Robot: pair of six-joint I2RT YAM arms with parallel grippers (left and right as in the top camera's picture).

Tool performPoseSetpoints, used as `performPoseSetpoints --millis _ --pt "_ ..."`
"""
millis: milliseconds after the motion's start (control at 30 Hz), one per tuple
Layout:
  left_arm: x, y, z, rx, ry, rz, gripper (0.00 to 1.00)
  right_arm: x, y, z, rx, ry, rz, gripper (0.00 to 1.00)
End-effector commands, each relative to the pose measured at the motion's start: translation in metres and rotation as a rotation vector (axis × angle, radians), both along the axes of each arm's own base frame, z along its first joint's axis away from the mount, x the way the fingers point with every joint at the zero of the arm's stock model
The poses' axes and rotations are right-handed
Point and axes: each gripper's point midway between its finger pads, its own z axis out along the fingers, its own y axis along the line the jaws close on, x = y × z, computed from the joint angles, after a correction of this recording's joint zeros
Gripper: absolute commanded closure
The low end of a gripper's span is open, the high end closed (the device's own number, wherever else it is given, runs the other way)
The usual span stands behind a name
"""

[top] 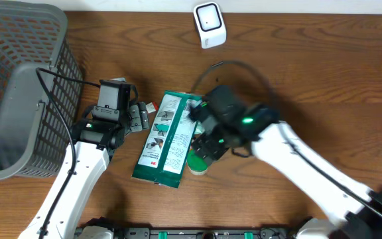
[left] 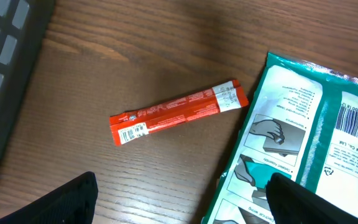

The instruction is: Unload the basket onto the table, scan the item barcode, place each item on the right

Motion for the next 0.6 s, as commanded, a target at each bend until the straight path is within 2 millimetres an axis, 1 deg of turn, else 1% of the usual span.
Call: performPoseSetpoints --millis 0,100,200,267,467,567 --pt "0.005 0.001 0.006 -0.004 -0.016 0.011 0.12 0.004 -0.003 -0.029 -0.191 -0.087 0.118 0.16" --pt "0.005 0.001 0.006 -0.004 -0.016 0.010 0.12 -0.001 0.010 -0.044 -0.207 -0.085 0.187 0.15" --pt "0.005 0.001 0.006 -0.004 -0.016 0.010 0.12 -0.006 0.017 -0.051 -0.215 -0.079 0.211 0.13" --pt "0.005 0.001 0.006 -0.004 -0.016 0.010 0.12 -0.008 0.019 -0.055 -0.219 -0.074 0.218 0.13" --pt "0.005 0.001 0.006 -0.004 -0.016 0.011 0.12 -0.011 0.019 -0.056 -0.221 -0.059 0.217 0.14" --pt "0.005 0.001 0.006 -0.004 -0.016 0.011 0.12 -0.010 0.017 -0.056 -0.229 -0.064 0.216 0.13"
